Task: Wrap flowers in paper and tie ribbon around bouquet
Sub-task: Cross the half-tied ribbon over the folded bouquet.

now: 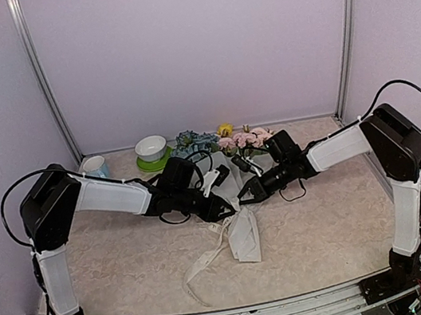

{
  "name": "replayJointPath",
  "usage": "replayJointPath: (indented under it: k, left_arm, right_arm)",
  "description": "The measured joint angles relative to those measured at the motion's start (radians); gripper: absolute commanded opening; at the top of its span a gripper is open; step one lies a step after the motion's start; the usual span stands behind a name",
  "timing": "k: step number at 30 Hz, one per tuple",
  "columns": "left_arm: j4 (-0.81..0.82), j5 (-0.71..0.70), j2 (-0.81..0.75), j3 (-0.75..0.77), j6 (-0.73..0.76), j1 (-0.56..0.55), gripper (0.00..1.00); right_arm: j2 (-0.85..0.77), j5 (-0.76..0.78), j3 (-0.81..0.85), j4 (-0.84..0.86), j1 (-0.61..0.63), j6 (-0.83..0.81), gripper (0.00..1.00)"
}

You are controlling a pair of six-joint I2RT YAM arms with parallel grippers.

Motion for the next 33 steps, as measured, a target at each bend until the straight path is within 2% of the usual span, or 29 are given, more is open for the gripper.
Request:
replayJointPath:
  k: [10, 11, 13, 16, 18, 21, 23, 26, 27, 30, 33]
  left_arm:
    - [0.034, -0.113, -0.209, -0.140, 0.122, -0.007, 0.70]
    - [0.037, -0.134, -0.230, -0.155, 0.133, -0.007, 0.80]
    - [0.048, -0.201, -0.277, -0.198, 0.151, -0.006, 0.90]
    - [0.034, -0.291, -0.301, -0.230, 0.174, 0.011, 0.93]
    - [0.002, -0.344, -0.291, -0.230, 0.172, 0.031, 0.98]
    - [-0.027, -0.383, -0.267, -0.238, 0.166, 0.059, 0.99]
    - [-0.027, -0.385, -0.251, -0.258, 0.166, 0.068, 0.93]
    - [-0.026, -0.361, -0.221, -0.278, 0.167, 0.069, 0.67]
    - [-0.024, -0.343, -0.211, -0.279, 0.166, 0.072, 0.61]
    - [0.004, -0.269, -0.199, -0.283, 0.166, 0.090, 0.60]
    - [0.032, -0.196, -0.199, -0.283, 0.170, 0.109, 0.67]
  right_arm:
    - [-0.068, 0.099, -0.021, -0.051, -0.007, -0.010, 0.00]
    - [-0.072, 0.113, -0.021, -0.060, -0.007, -0.012, 0.00]
    - [-0.082, 0.141, -0.021, -0.079, -0.007, -0.016, 0.00]
    - [-0.099, 0.174, -0.021, -0.108, -0.007, -0.025, 0.00]
    - [-0.107, 0.185, -0.021, -0.116, -0.007, -0.031, 0.00]
    - [-0.111, 0.190, -0.021, -0.127, -0.007, -0.035, 0.00]
    - [-0.111, 0.189, -0.021, -0.131, -0.007, -0.037, 0.00]
    - [-0.111, 0.188, -0.021, -0.132, -0.007, -0.039, 0.00]
    - [-0.111, 0.188, -0.021, -0.132, -0.007, -0.039, 0.00]
    - [-0.111, 0.187, -0.021, -0.132, -0.007, -0.039, 0.00]
    - [-0.111, 0.188, -0.021, -0.132, -0.007, -0.039, 0.00]
